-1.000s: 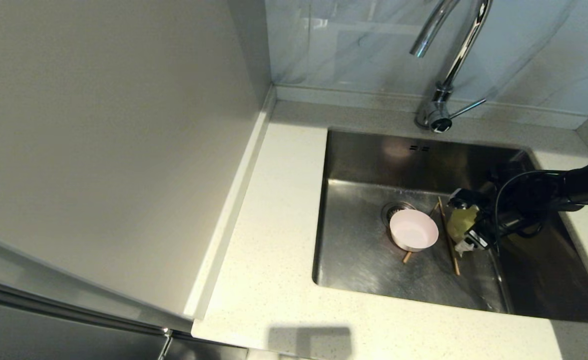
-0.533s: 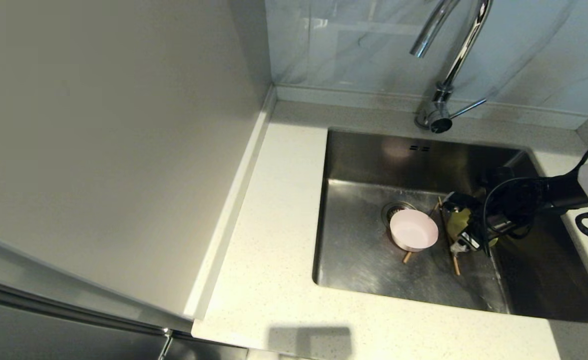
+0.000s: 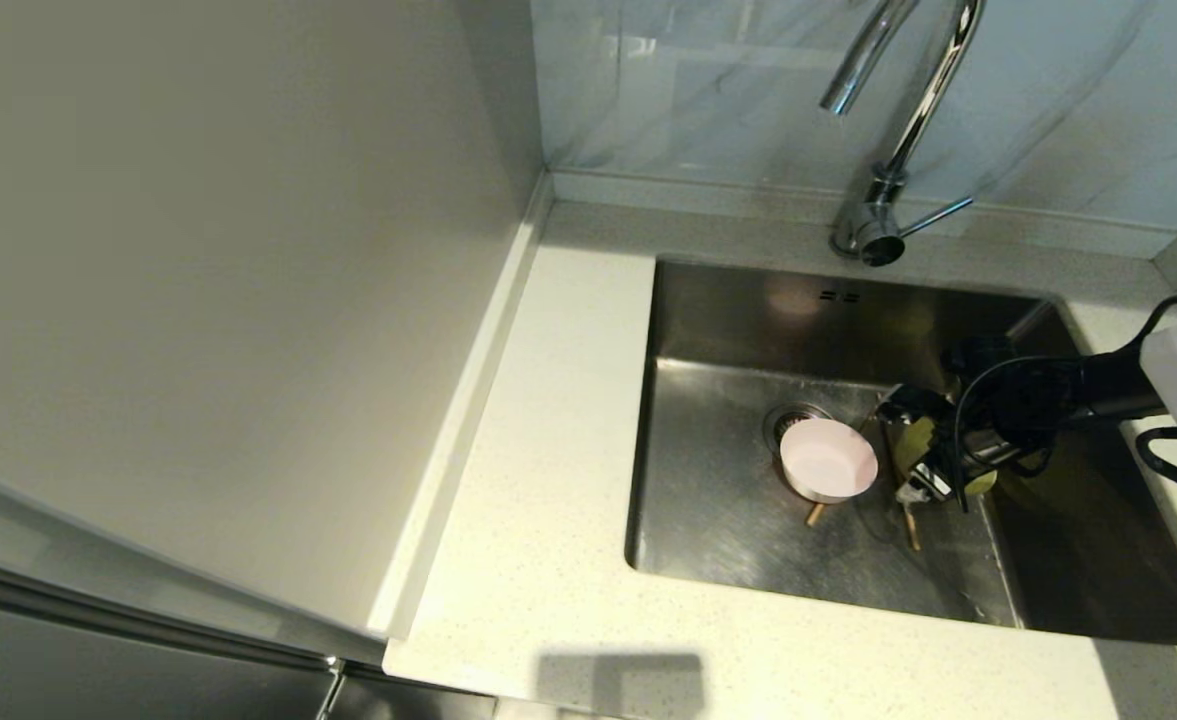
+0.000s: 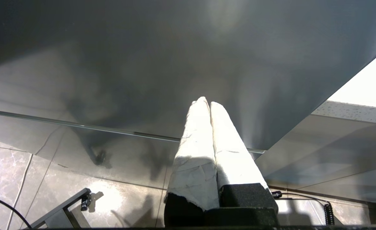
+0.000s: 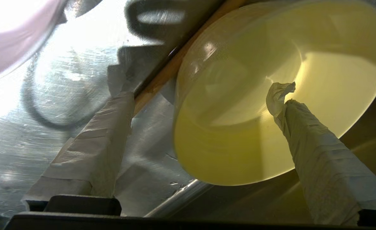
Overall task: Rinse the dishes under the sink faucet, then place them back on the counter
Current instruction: Put a bowl back to the table from the sink
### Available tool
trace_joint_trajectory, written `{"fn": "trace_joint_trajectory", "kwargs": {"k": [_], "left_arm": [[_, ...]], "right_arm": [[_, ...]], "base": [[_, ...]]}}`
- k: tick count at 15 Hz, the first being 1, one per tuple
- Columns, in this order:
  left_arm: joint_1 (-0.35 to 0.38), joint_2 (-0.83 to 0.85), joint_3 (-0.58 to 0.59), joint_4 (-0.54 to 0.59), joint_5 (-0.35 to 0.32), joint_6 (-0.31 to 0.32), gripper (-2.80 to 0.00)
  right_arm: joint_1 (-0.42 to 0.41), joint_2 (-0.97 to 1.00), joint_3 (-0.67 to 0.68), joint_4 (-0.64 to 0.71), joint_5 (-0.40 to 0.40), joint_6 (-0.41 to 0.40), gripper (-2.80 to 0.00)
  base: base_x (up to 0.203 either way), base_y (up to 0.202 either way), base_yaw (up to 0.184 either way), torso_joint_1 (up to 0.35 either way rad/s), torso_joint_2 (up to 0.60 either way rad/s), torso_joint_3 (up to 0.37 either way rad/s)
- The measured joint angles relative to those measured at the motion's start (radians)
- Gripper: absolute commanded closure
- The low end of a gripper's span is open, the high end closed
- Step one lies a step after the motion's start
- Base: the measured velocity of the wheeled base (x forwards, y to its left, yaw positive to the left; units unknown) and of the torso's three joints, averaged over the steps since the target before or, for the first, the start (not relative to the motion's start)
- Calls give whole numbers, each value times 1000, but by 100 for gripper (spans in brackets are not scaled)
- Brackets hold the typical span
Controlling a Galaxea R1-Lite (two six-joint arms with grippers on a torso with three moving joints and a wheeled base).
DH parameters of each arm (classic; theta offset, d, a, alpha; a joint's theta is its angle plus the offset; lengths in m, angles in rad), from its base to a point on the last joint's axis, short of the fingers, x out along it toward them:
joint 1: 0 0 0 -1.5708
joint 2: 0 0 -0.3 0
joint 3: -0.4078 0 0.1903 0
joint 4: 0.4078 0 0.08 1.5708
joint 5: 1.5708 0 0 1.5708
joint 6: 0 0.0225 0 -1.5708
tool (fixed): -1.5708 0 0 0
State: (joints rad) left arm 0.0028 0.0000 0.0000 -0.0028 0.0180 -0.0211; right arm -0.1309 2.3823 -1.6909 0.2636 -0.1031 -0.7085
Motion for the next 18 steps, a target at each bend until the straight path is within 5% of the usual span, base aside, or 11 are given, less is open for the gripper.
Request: {"fn": "trace_joint_trajectory", "kwargs": {"k": [11,12,18], "left_arm": [[0,0,0,0,0,0,0],[0,0,0,0,0,0,0],[0,0,0,0,0,1,0]], "right_arm": [[4,-3,-3,1,-51,1,-280],[4,-4,-1,1,-51,1,0],[4,-5,1,2,-51,2,0]], "base": [[0,0,0,0,0,0],[0,0,0,0,0,0],[0,0,0,0,0,0]]}}
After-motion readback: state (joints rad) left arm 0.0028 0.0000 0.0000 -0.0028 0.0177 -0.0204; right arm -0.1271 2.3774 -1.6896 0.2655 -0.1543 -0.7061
